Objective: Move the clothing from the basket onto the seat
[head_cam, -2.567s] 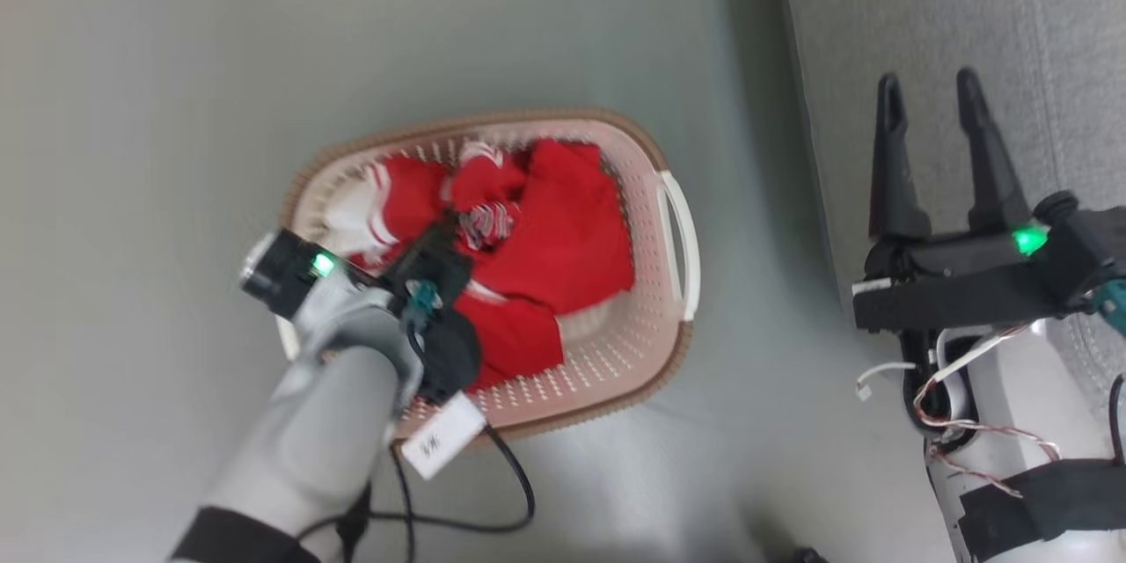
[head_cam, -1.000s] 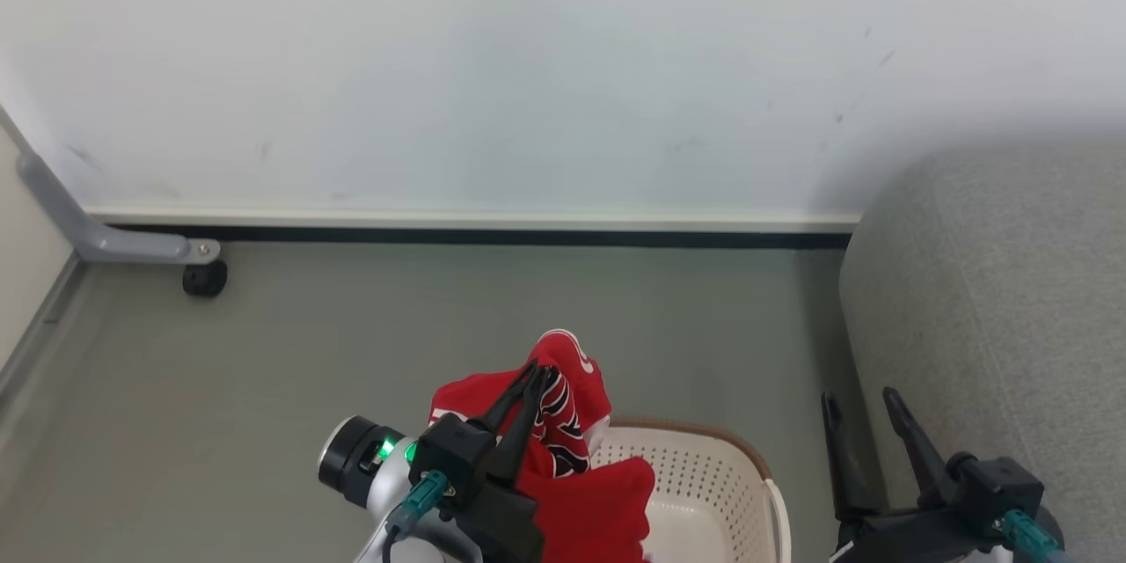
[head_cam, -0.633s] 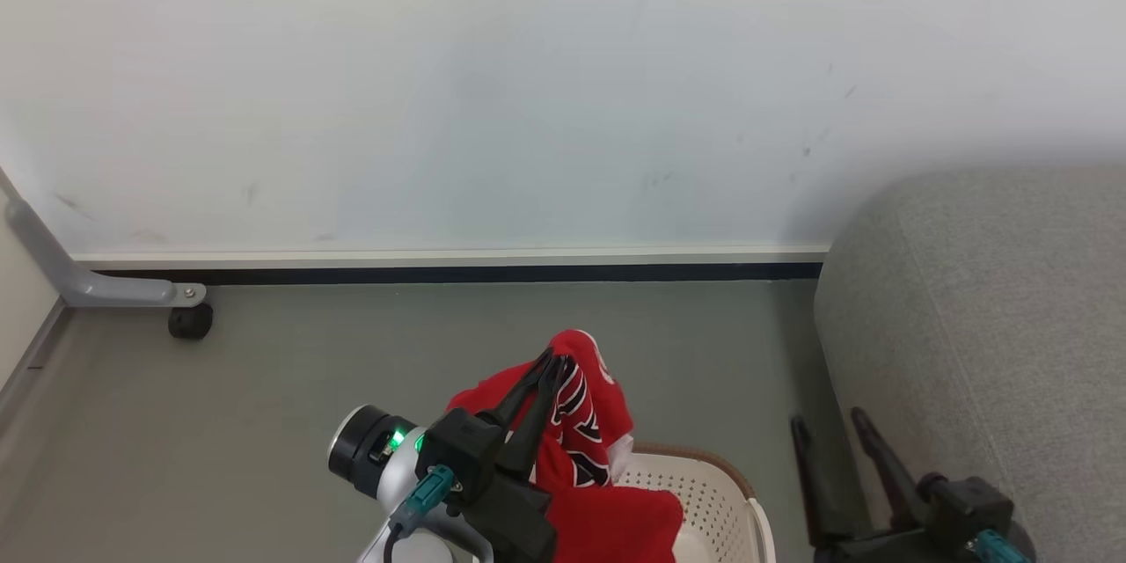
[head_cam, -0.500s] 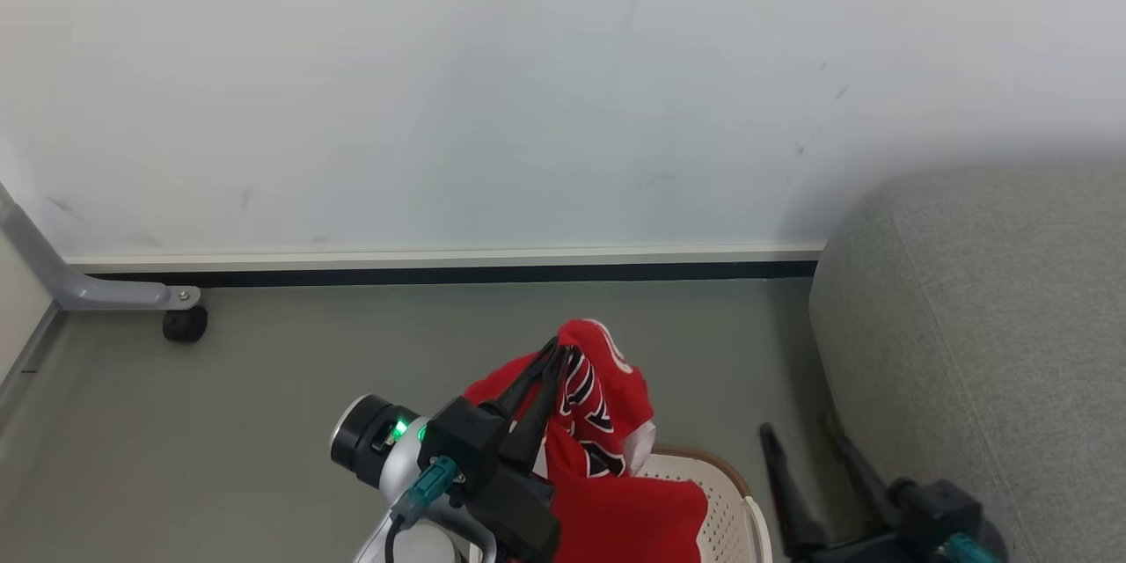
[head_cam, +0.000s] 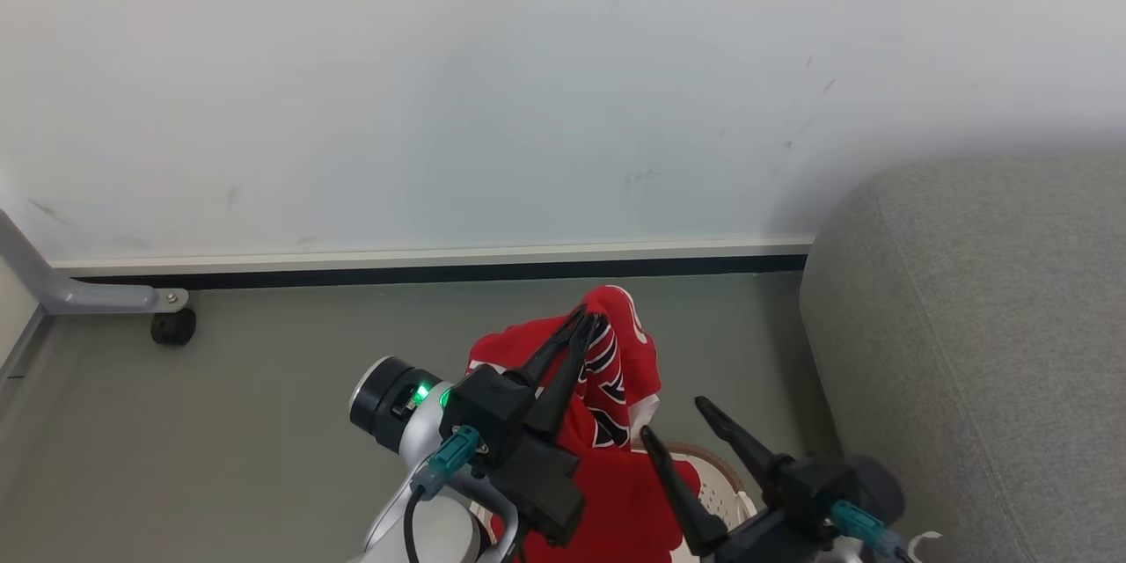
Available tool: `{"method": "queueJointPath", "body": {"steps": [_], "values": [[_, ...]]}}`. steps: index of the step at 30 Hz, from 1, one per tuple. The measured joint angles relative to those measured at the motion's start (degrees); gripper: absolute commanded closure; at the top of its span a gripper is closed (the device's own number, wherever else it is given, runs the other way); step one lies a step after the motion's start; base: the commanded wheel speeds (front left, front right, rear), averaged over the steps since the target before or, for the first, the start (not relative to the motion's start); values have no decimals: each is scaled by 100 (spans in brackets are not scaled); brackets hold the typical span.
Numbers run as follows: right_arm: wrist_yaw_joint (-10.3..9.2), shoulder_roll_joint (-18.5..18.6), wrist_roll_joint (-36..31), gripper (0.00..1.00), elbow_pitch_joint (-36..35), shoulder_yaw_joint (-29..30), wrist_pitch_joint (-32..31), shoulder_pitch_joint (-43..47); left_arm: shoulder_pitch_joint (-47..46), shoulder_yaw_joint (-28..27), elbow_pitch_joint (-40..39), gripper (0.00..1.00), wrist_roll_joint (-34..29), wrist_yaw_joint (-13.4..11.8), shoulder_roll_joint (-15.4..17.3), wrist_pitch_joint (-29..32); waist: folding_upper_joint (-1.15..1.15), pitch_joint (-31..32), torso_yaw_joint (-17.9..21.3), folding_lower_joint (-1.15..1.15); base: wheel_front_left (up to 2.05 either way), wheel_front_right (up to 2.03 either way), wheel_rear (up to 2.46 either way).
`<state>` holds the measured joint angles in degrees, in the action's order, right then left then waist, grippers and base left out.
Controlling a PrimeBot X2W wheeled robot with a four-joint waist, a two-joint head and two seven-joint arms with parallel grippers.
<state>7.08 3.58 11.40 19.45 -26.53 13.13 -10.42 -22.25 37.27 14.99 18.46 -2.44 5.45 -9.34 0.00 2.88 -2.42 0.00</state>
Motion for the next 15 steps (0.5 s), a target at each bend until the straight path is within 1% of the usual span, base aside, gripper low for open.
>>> {"method": "queueJointPath", "body": {"steps": [3, 7, 9, 15], "values": [[0, 12, -30, 0, 111, -296, -51, -175, -36, 15, -48, 100, -3, 0, -8, 27, 0, -4, -6, 0, 0, 0, 0], [3, 189, 0, 0, 182, -1083, -98, -452, -145, 30, -88, 100, -4, 1, -18, 97, 0, -11, -24, 0, 0, 0, 0], [5, 279, 84, 0, 226, -1383, -99, -583, -159, 36, -105, 100, -4, 2, -22, 121, 0, -16, -36, 0, 0, 0, 0], [5, 475, 335, 0, 421, -1961, -103, -805, -229, 37, -159, 100, -4, 2, -25, 176, 0, -25, -65, 0, 0, 0, 0]]}}
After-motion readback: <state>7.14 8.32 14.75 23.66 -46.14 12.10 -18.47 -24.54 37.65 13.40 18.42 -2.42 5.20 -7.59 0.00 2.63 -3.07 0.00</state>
